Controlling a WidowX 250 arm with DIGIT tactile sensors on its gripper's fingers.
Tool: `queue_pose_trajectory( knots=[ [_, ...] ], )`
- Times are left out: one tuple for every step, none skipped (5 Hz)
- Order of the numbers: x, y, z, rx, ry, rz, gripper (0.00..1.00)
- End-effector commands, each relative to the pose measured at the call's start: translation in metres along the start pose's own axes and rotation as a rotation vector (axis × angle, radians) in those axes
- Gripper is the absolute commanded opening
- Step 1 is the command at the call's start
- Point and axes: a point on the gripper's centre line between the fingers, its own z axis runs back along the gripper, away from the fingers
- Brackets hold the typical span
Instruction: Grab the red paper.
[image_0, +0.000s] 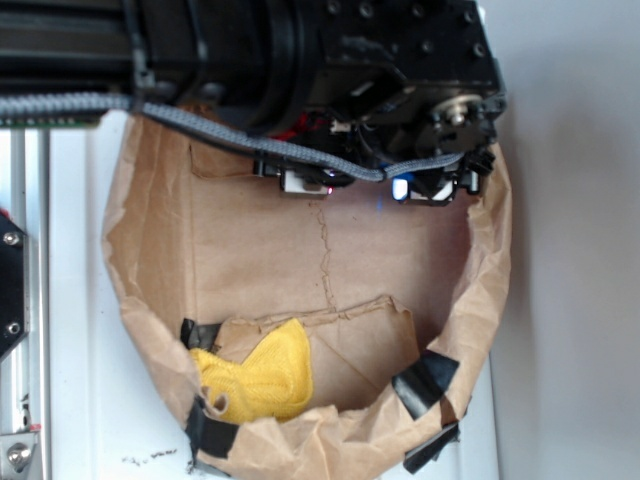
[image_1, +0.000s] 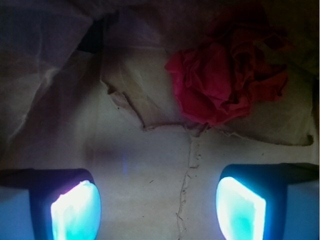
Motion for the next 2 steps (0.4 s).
queue_pose_trajectory(
  knots=[
    [-0.012, 0.016, 0.035, -0.070, -0.020, 0.027, 1.00],
    [-0.016, 0.028, 0.033, -0.110, -0.051, 0.040, 1.00]
  ],
)
